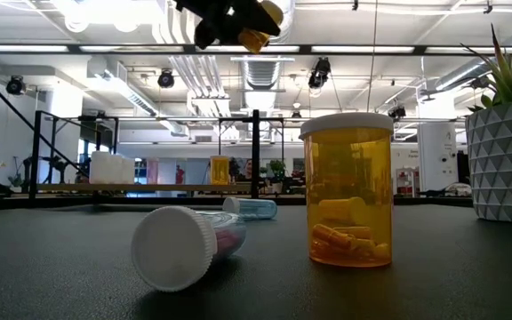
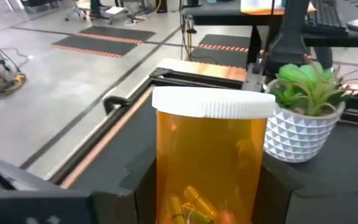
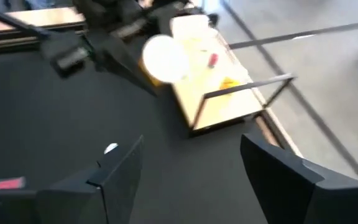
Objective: Pick and place medicine bottles onto shelf by color
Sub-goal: Put the right orange pill bottle into the shelf
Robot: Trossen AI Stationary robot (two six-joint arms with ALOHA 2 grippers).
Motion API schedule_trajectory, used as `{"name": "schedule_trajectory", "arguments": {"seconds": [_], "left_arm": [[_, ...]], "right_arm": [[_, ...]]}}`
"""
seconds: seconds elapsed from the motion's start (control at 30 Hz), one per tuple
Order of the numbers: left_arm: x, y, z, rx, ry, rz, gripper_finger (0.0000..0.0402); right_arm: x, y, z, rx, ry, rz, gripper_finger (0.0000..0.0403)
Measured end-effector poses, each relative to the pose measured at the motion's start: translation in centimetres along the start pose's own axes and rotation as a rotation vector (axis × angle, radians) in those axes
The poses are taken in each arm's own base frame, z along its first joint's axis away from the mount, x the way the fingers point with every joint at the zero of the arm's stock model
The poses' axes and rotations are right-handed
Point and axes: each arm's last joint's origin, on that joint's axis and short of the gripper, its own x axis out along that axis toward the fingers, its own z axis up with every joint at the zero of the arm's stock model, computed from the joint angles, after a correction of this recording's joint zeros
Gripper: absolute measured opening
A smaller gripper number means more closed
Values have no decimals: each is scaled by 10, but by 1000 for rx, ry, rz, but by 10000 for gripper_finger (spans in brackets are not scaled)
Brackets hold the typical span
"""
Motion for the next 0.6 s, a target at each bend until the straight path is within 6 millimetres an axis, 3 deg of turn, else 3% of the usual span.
{"name": "schedule_trajectory", "arguments": {"seconds": [0.33, 0.47, 0.6], "left_arm": [[-25, 34, 16, -9, -57, 110, 164], [-36, 42, 2, -21, -80, 142, 164], [-46, 48, -18, -89, -237, 160, 164]], "right_arm": [[11, -9, -56, -7, -121, 7, 246], [15, -13, -82, 20, -188, 19, 244], [13, -19, -106, 37, -277, 25, 244]]}}
